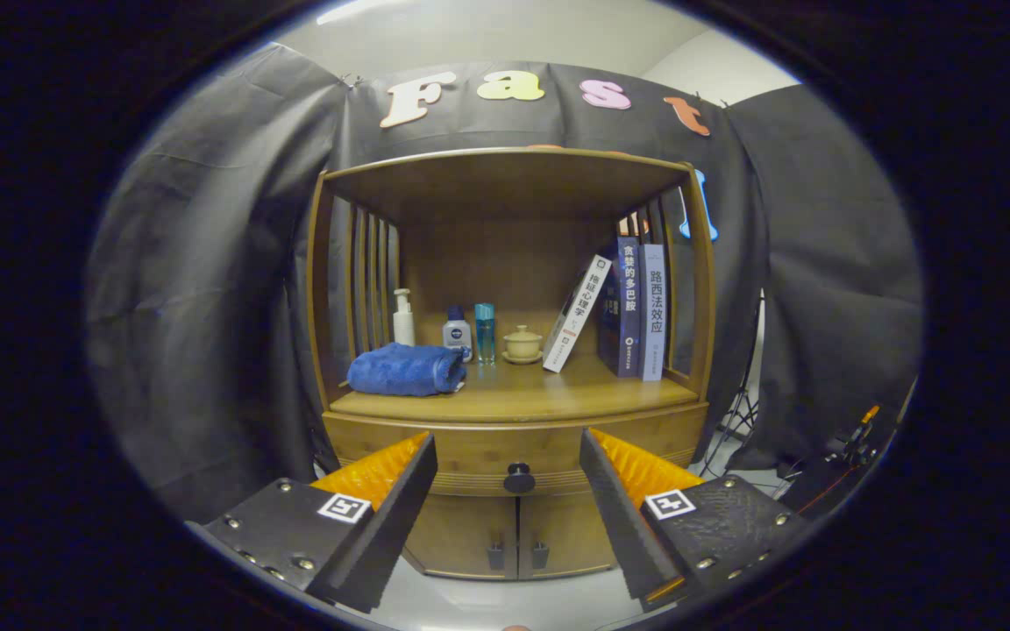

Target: Pull open the drawer, take out the items inside it, and place them on the countertop above the cabinet.

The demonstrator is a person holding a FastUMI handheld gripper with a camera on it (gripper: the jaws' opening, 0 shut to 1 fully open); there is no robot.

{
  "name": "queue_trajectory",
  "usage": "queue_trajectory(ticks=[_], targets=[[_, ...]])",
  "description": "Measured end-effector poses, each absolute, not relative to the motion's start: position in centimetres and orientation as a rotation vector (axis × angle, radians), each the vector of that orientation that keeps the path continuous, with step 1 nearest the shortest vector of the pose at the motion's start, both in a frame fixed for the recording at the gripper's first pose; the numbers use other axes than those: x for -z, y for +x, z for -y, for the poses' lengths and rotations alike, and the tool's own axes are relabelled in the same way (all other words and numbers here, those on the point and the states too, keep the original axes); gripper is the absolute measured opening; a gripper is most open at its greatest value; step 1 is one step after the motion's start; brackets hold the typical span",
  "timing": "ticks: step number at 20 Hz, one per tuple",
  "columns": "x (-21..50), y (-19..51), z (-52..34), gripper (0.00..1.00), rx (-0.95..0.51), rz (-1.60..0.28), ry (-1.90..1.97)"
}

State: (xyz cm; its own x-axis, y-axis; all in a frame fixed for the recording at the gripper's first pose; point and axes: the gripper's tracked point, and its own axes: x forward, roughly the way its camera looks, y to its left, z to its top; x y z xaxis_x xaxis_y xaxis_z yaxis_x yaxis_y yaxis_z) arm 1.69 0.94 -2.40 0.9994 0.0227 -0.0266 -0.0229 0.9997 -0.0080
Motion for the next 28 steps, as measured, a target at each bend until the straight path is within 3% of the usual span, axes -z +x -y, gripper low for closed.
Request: queue_trajectory(ticks=[17, 24, 28], targets=[[7.9, 8.2, -1.5, 0.98, -0.044, -0.010, -0.066], [14.1, 11.6, -3.1, 0.99, -0.127, -0.121, -0.056], [17.0, 14.3, -2.0, 0.99, -0.090, -0.181, 0.031]])
